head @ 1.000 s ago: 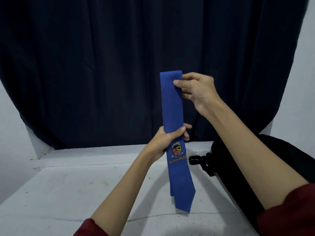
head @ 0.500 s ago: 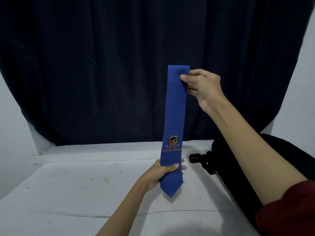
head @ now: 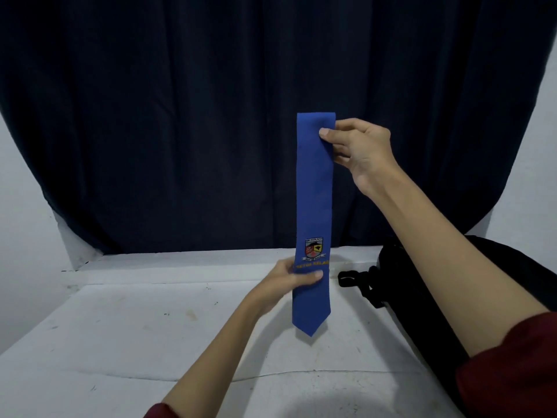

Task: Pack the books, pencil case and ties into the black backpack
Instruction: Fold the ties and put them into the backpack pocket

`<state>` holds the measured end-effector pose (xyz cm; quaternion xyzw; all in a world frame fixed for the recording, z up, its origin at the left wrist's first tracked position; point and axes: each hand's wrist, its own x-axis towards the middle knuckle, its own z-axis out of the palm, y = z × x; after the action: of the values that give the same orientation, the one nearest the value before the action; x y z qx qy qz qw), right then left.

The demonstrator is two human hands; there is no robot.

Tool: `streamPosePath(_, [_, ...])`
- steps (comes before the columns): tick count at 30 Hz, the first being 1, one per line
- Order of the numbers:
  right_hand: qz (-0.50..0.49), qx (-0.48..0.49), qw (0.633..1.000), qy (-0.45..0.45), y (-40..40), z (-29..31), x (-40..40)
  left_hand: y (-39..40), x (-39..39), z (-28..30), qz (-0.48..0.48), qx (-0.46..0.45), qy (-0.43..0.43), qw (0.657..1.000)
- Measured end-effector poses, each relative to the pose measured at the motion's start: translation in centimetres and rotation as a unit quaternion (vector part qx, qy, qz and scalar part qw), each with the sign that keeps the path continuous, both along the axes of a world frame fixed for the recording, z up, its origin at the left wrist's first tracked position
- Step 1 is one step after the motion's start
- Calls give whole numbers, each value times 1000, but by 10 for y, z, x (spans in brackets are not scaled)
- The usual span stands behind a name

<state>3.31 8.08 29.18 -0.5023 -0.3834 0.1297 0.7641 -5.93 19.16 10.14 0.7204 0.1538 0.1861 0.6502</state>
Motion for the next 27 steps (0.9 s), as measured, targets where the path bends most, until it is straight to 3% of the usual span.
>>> streamPosePath(4, [6, 0, 1000, -3, 3, 0, -2, -8, 2, 35, -14, 7, -64, 998])
streamPosePath(13, [-29, -16, 999, -9, 5, -5, 2, -18, -5, 22, -6, -28, -52, 998])
streamPosePath(21, [-11, -12, 1000, -2, 15, -11, 1, -20, -1, 56, -6, -49, -101, 994])
streamPosePath(27, [-25, -9, 1000, -3, 13, -5, 8, -19, -3, 54, 2, -19, -103, 995])
